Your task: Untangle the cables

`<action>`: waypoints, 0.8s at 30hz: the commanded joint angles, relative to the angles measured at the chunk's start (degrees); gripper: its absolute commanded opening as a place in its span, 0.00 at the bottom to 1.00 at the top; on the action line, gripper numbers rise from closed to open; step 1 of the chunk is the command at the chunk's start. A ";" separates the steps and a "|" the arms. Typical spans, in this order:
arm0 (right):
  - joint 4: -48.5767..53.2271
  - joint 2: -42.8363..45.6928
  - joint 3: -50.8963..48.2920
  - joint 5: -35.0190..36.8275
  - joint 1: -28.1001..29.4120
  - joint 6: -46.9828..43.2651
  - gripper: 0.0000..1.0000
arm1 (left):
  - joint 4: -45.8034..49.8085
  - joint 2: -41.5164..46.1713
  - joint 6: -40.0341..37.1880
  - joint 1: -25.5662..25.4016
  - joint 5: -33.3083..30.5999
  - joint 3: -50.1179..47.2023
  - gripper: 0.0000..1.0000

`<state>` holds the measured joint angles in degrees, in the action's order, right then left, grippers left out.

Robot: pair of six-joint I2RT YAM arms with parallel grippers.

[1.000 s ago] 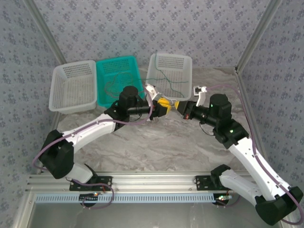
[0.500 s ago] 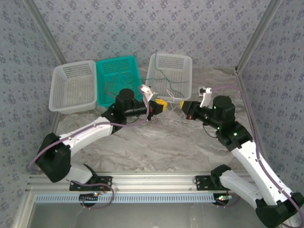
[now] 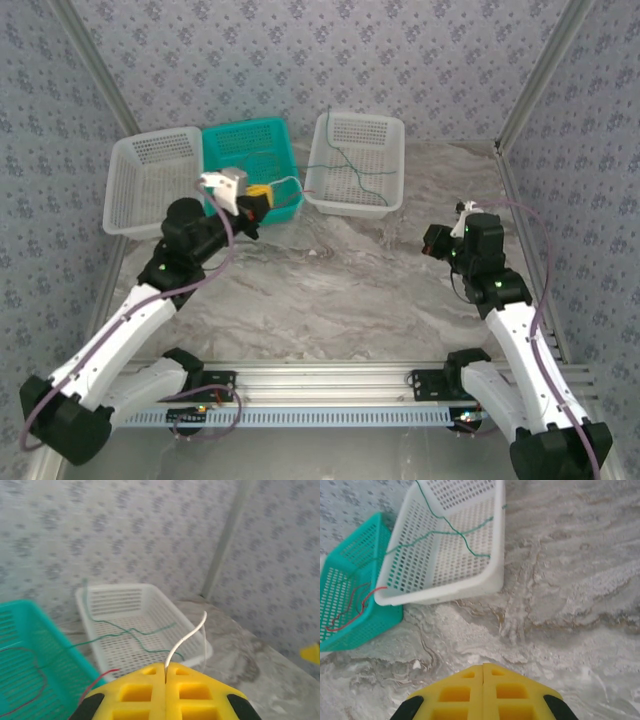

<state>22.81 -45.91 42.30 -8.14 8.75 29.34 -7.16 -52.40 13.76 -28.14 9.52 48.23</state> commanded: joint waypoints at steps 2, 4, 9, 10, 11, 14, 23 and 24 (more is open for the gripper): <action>-1.13 -0.05 -0.20 -3.78 -0.03 1.81 0.00 | 0.85 1.12 2.96 0.80 0.50 -1.04 0.00; -2.45 -0.05 -0.16 -5.94 0.23 2.20 0.00 | -1.30 -0.11 3.36 0.72 5.88 -0.79 0.00; -2.61 0.38 2.05 -8.80 0.55 2.47 0.07 | -1.09 -2.00 3.05 0.06 8.99 2.35 0.00; -2.27 0.51 2.55 -9.20 0.61 2.47 0.12 | -0.61 -1.84 2.66 0.07 8.66 3.08 0.00; -2.24 0.71 3.05 -9.84 0.68 2.42 0.17 | 0.25 -1.72 2.15 0.02 8.58 4.13 0.00; -2.47 1.32 3.83 -11.90 1.21 2.65 0.33 | 2.63 -1.69 1.02 0.02 9.21 7.84 0.00; -3.36 1.97 5.05 -11.82 3.12 3.22 0.64 | 9.68 -4.18 -4.47 0.57 -0.84 21.45 0.00; -3.35 1.97 4.98 -11.74 3.18 3.19 0.69 | 10.78 -5.14 -5.87 0.78 -2.35 23.54 0.00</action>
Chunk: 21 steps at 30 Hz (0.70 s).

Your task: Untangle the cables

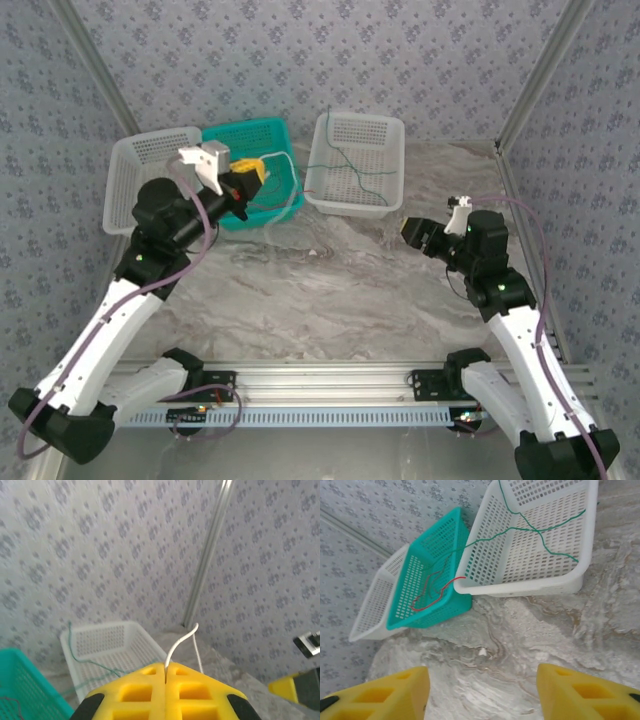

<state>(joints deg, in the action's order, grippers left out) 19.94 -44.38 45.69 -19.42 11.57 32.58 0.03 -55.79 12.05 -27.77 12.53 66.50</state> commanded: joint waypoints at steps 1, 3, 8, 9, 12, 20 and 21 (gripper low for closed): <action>-0.45 0.44 1.43 -0.53 0.38 -0.06 0.73 | 4.27 -2.55 -5.38 0.67 -6.81 6.82 0.00; -0.13 0.43 1.34 -0.53 0.38 -0.15 0.81 | 5.45 -4.46 -7.56 1.70 -9.71 10.30 0.00; 0.58 0.37 1.24 0.39 0.38 -0.32 0.97 | 8.13 -8.40 -10.81 6.36 -15.23 17.07 0.00; 0.55 0.35 1.08 0.65 0.38 -0.33 0.99 | 8.63 -9.18 -11.53 7.52 -16.36 17.95 0.00; 0.58 -0.12 1.32 0.83 0.38 -0.32 1.00 | 10.77 -11.74 -12.99 11.44 -18.95 20.97 0.00; 1.04 -2.04 2.73 0.95 0.38 -0.26 1.00 | 16.87 -18.52 -8.72 26.43 -13.83 26.14 0.00; 0.99 -2.28 2.81 0.96 0.38 -0.23 1.00 | 17.15 -19.39 -7.76 28.20 -12.44 26.38 0.00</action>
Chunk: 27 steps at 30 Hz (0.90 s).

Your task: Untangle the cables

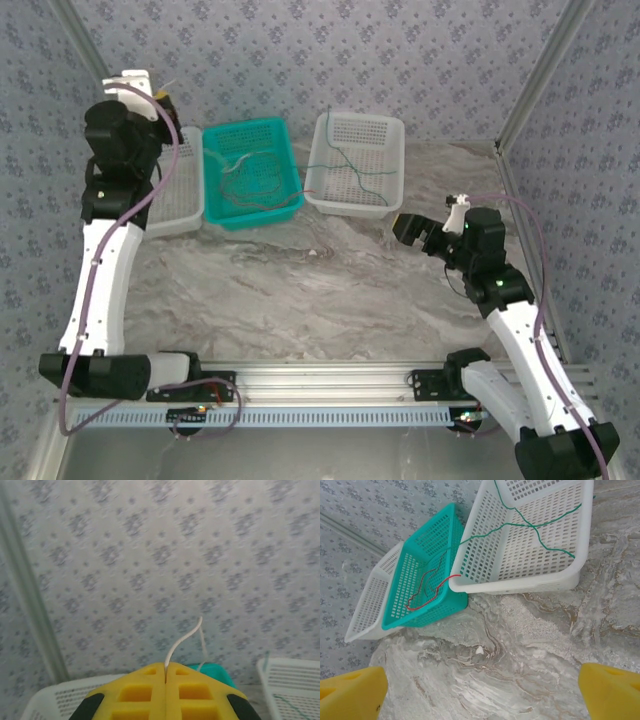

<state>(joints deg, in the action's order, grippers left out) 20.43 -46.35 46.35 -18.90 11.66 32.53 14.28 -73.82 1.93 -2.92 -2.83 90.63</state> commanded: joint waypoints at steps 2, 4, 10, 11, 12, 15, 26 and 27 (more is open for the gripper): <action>0.28 -0.51 2.08 0.48 0.33 -0.11 1.00 | 3.20 -2.80 3.66 6.11 4.62 2.60 0.00; 0.39 -0.56 2.08 0.31 0.29 -0.09 1.00 | 3.42 -4.08 4.42 8.61 6.11 2.86 0.00; 1.99 0.24 2.04 0.39 0.29 -0.81 1.00 | 3.86 -10.05 7.85 15.85 12.09 3.72 0.00; 2.14 0.51 1.83 0.51 0.30 -0.81 1.00 | 4.42 -11.59 9.14 17.21 14.00 4.51 0.00; 2.29 0.73 1.73 0.60 0.29 -0.74 1.00 | 5.05 -13.31 10.23 18.38 15.65 5.26 0.00; 2.93 1.17 1.73 0.87 0.21 -0.71 1.00 | 7.09 -17.83 12.56 20.61 19.46 7.61 0.00; 4.57 2.40 2.08 1.32 0.12 -1.57 1.00 | 8.61 -21.11 17.51 21.20 19.91 3.97 0.62; 4.66 2.44 2.08 1.56 0.03 -1.68 1.00 | 8.02 -20.54 18.02 21.24 20.10 3.32 0.66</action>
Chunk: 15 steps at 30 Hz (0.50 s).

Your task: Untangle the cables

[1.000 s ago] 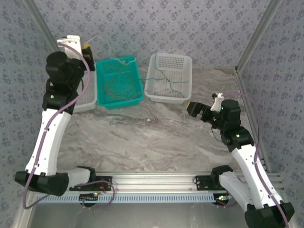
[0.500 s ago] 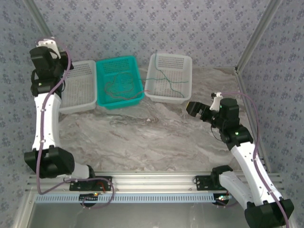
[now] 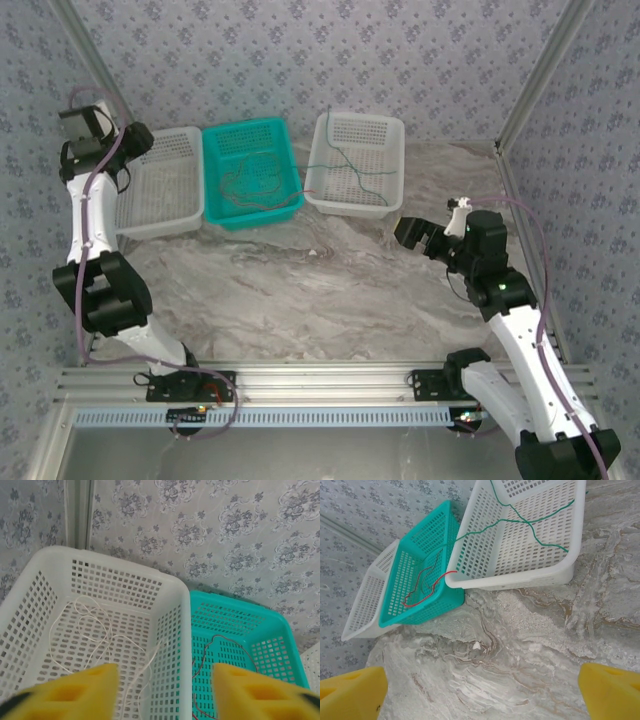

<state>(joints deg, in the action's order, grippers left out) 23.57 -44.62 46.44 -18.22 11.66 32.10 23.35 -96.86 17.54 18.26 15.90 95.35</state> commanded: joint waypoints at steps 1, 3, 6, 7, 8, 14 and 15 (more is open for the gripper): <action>1.48 0.67 2.01 0.97 0.03 -1.33 1.00 | -1.70 3.30 2.96 0.04 1.50 -2.14 0.67; 1.32 0.61 1.74 1.11 0.03 -1.35 1.00 | -3.18 5.39 3.97 0.02 1.81 -3.59 0.67; 1.09 0.62 1.02 2.03 -0.15 -1.47 1.00 | -5.54 9.60 5.52 -0.15 2.95 -6.37 0.67; 0.90 0.52 0.71 2.63 -0.24 -1.66 1.00 | -6.09 11.37 6.02 -0.37 2.97 -7.47 0.67; 0.78 0.47 0.52 3.20 -0.35 -2.00 1.00 | -6.84 13.20 6.58 -0.71 2.93 -8.81 0.67; -0.14 -0.90 -0.34 12.72 -1.53 -4.70 1.00 | -15.18 29.35 9.47 -8.93 -2.53 -23.74 0.67; -0.26 -1.28 -0.41 14.99 -1.95 -5.21 1.00 | -15.61 32.34 8.39 -12.18 -4.84 -26.23 0.67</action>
<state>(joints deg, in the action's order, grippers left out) 24.03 -45.39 46.44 -10.28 10.68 29.47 12.86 -70.35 25.30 11.05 14.72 73.14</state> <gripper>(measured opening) 0.999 0.673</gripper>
